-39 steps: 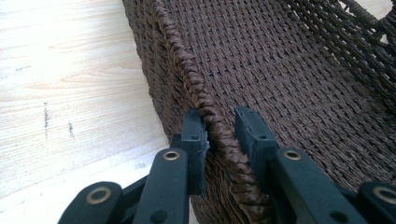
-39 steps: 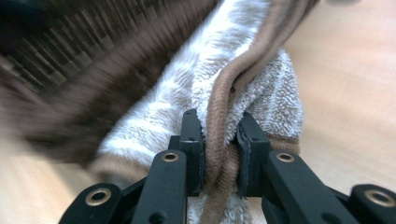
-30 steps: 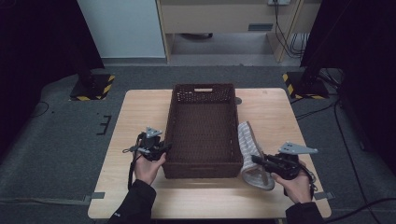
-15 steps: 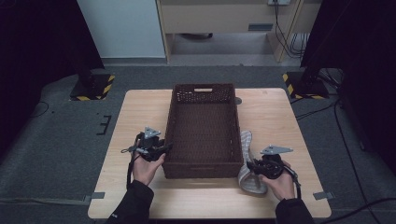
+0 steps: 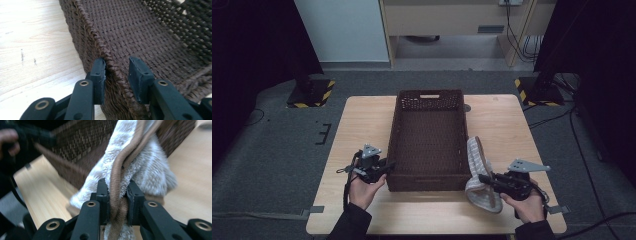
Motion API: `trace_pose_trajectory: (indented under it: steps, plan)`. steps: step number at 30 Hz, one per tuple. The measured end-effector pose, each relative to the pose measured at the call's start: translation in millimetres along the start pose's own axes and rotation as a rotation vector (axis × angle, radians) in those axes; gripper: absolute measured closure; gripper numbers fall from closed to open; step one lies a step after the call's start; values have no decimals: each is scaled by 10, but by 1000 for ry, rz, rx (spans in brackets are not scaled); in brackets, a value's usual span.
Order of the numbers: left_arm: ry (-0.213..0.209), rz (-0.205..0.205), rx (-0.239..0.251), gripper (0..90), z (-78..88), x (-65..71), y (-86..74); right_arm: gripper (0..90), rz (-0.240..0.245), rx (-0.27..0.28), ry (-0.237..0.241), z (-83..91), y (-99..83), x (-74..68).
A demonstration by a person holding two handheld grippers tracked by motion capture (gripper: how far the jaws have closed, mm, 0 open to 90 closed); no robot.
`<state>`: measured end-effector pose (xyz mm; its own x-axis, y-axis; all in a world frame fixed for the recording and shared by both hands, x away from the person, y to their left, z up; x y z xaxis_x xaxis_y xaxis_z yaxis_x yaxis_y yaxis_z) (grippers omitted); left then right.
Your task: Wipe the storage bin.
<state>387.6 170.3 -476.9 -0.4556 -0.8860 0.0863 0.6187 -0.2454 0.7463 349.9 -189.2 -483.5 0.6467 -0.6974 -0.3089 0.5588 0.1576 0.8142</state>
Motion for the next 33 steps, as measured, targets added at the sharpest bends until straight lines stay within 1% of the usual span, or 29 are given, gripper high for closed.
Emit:
trace_pose_trajectory:
  steps: [1, 3, 4, 6, 7, 8, 9, 10, 11, 12, 13, 15, 16, 19, 21, 22, 24, 27, 28, 31, 33]
  plan:
    - [10, 1, 4, 675, -4, -9, -4, 762, -4, -23, -11, -52, -48, 4]
    - [5, 14, 13, 688, -6, -26, -12, 762, -12, -69, -27, -144, -145, 25]
    - [2, 18, 16, 690, -7, -29, -16, 762, -3, -100, -40, -187, -193, 36]
    - [8, 17, 20, 696, -9, -25, -18, 762, 8, -141, -67, -272, -266, 54]
    - [12, 15, 20, 698, -10, -23, -17, 762, 17, -154, -83, -308, -286, 72]
    - [12, 14, 21, 700, -11, -23, -17, 762, 16, -166, -94, -339, -303, 87]
    - [7, 19, 21, 700, -11, -27, -16, 761, 22, -179, -113, -375, -327, 111]
    - [5, 20, 24, 700, -12, -30, -16, 760, 36, -206, -134, -421, -364, 142]
    - [6, 19, 26, 700, -13, -34, -16, 759, 32, -222, -142, -447, -385, 151]
    - [8, 18, 29, 700, -13, -41, -14, 759, 25, -224, -147, -470, -394, 163]
    - [9, 18, 30, 701, -13, -49, -14, 758, 29, -223, -144, -471, -380, 169]
    - [7, 20, 34, 700, -15, -62, -12, 756, 31, -208, -145, -428, -336, 174]
    - [9, 17, 35, 701, -14, -70, -13, 755, 22, -195, -148, -389, -309, 184]
    - [7, 19, 35, 706, -11, -95, -13, 754, 10, -123, -171, -213, -202, 283]
    - [8, 23, 35, 711, -6, -116, -15, 752, -3, -77, -205, -79, -139, 379]
    - [8, 23, 37, 713, -3, -128, -16, 751, -4, -65, -227, -18, -120, 431]
    - [7, 23, 36, 718, 3, -153, -19, 749, -1, -57, -285, 89, -107, 541]
    - [6, 24, 38, 724, 15, -194, -23, 746, 3, -58, -346, 206, -116, 672]
    - [6, 27, 38, 727, 21, -210, -25, 746, -2, -62, -363, 234, -124, 703]
    - [4, 32, 37, 737, 43, -266, -33, 744, 13, -90, -422, 313, -147, 791]
    - [5, 33, 34, 742, 64, -307, -39, 742, 15, -109, -446, 338, -172, 831]
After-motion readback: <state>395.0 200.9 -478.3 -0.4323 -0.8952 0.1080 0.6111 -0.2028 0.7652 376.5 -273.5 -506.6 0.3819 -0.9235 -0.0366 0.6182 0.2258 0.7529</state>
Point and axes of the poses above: each handheld gripper's, and its own axes: z roughly backward along the jaws, y roughly out of its top, x roughly to its right, the point moved 6 cm from there along -z, roughly forward along the jaws, and after that the axes turned 2 degrees about -z, right-handed, at the moved point
